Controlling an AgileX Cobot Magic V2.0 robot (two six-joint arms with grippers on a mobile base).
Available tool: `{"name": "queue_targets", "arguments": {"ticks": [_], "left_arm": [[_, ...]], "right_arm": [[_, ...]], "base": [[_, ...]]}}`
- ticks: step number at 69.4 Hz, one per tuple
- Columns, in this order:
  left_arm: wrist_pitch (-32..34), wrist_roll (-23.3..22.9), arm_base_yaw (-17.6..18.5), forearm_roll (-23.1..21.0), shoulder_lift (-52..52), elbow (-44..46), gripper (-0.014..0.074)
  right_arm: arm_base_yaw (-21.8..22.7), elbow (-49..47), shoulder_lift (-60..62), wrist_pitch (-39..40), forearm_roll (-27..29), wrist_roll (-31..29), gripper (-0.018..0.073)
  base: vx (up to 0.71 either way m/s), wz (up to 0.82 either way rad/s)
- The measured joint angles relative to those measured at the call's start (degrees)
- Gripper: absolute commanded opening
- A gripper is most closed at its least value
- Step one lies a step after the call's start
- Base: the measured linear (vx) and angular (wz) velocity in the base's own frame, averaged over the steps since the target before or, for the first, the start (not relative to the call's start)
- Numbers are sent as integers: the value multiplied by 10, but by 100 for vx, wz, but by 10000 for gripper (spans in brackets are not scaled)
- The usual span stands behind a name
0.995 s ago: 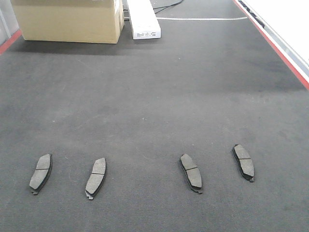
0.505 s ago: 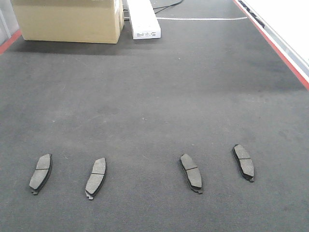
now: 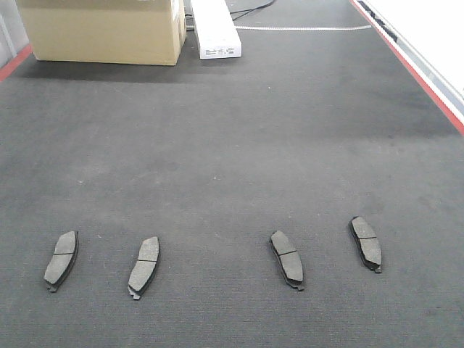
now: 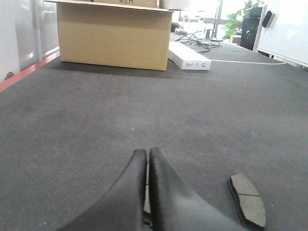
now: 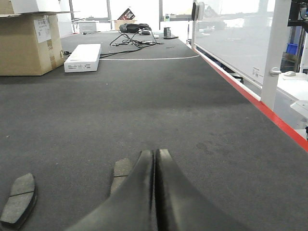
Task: Move and align brake pads A on conveyor
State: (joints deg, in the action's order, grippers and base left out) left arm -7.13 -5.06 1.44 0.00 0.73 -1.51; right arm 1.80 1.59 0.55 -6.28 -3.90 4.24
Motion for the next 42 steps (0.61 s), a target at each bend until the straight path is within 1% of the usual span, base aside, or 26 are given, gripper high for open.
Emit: {"name": "queue_targets", "arguments": {"ticks": [42], "left_arm": [[0,0,0,0,0,0,-6]], "right_arm": [[0,0,0,0,0,0,-12]], "base": [[0,0]]}}
